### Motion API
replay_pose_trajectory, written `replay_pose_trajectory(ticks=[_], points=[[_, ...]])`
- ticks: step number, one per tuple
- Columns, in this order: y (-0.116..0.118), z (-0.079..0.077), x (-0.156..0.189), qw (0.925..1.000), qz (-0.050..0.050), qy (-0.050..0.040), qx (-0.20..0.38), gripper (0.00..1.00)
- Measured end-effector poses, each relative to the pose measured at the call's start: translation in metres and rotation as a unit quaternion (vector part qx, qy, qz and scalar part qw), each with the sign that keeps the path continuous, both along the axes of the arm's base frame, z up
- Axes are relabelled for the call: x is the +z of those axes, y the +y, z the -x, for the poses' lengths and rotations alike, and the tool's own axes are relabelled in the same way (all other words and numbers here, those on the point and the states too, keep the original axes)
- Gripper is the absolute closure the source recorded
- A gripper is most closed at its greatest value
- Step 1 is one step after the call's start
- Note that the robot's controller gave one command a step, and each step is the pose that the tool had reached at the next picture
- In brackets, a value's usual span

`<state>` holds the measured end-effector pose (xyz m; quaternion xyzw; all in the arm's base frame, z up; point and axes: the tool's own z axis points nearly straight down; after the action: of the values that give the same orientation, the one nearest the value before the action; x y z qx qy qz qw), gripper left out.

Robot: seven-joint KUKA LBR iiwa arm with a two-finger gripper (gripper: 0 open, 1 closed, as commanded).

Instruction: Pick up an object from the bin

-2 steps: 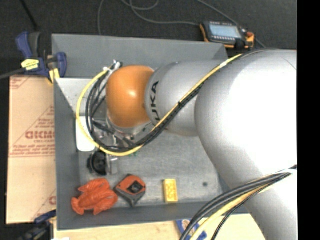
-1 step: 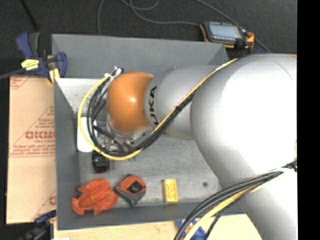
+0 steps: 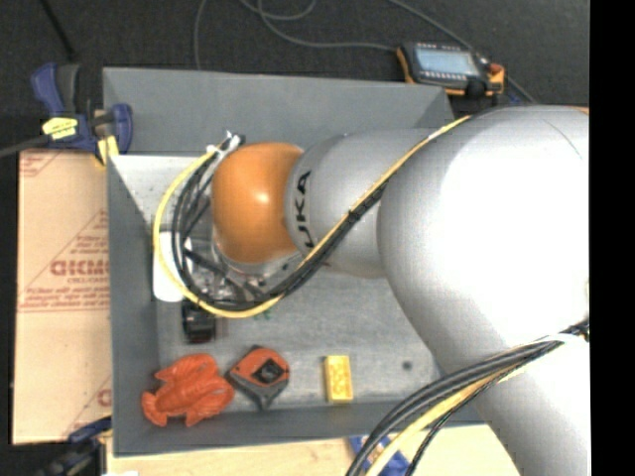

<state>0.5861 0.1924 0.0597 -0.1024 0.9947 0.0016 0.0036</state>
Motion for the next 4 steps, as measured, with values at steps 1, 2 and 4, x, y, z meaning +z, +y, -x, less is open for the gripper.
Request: replay_pose_trajectory(ticks=[1,2,4], points=[[0.0,0.001,0.007,1.0,0.001,0.0032,0.0,1.0],[-0.001,0.001,0.021,1.0,0.001,0.0036,-0.001,1.0],[-0.001,0.001,0.058,1.0,0.002,0.003,-0.001,1.0]])
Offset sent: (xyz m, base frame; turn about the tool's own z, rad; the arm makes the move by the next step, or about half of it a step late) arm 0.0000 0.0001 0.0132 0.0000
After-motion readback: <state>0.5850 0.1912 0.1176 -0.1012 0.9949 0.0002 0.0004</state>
